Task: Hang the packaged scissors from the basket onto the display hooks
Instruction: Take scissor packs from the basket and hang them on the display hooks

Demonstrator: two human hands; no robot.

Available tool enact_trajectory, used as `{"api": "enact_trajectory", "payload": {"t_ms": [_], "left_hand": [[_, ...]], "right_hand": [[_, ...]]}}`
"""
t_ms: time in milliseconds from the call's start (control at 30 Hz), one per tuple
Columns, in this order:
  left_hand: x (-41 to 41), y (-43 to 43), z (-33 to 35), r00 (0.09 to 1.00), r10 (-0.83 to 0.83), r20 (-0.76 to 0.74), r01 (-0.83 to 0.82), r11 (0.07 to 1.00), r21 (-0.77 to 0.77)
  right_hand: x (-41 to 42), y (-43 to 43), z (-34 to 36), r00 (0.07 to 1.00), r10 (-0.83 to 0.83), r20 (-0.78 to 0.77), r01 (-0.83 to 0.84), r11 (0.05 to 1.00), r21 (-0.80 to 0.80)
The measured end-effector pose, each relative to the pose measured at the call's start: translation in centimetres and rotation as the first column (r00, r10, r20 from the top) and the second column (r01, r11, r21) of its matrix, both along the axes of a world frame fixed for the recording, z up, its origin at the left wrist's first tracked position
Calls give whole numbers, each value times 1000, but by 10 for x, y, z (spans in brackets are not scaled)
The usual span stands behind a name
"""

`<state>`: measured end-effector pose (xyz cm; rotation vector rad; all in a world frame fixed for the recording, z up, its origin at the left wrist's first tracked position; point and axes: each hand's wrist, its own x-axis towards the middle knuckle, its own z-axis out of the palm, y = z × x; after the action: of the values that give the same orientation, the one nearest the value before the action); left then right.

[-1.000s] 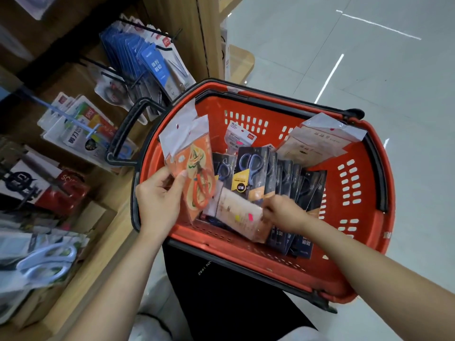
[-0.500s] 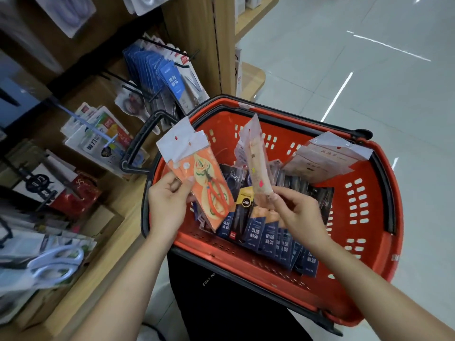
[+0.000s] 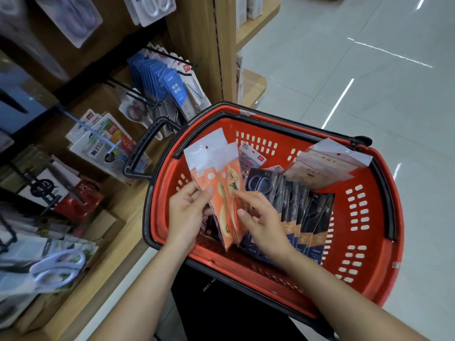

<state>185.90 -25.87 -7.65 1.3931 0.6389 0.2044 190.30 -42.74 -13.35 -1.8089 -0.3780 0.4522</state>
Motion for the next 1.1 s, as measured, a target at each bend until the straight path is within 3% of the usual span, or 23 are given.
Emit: {"api": "enact_trajectory", "payload": {"t_ms": [100, 167, 300, 467, 600, 700, 900, 1033, 1100], "left_hand": [[0, -1, 1, 999, -50, 12, 50, 998, 25], [-1, 1, 1, 998, -54, 16, 54, 998, 19], [-4, 4, 3, 999, -47, 17, 47, 999, -12], [-3, 11, 29, 986, -120, 114, 112, 991, 69], [7, 29, 56, 988, 54, 146, -96, 949, 299], [8, 44, 70, 987, 92, 128, -139, 890, 434], [-1, 65, 111, 960, 161, 230, -240, 896, 375], [-10, 85, 145, 945, 190, 265, -267, 917, 296], [-15, 92, 164, 943, 177, 283, -263, 917, 301]], "right_hand": [[10, 4, 4, 986, -149, -80, 143, 987, -74], [20, 3, 4, 984, -149, -96, 128, 973, -194], [31, 0, 5, 960, -29, -280, 31, 1000, 1], [31, 2, 19, 956, 2, -294, 15, 998, 53], [32, 10, 41, 974, 88, -208, -91, 996, -2], [35, 19, 58, 978, 148, -147, -154, 988, -31], [63, 44, 112, 959, 272, -75, -267, 961, 76], [74, 80, 164, 981, 177, 73, -189, 958, 215], [74, 98, 189, 984, 159, 77, -175, 933, 313]]}}
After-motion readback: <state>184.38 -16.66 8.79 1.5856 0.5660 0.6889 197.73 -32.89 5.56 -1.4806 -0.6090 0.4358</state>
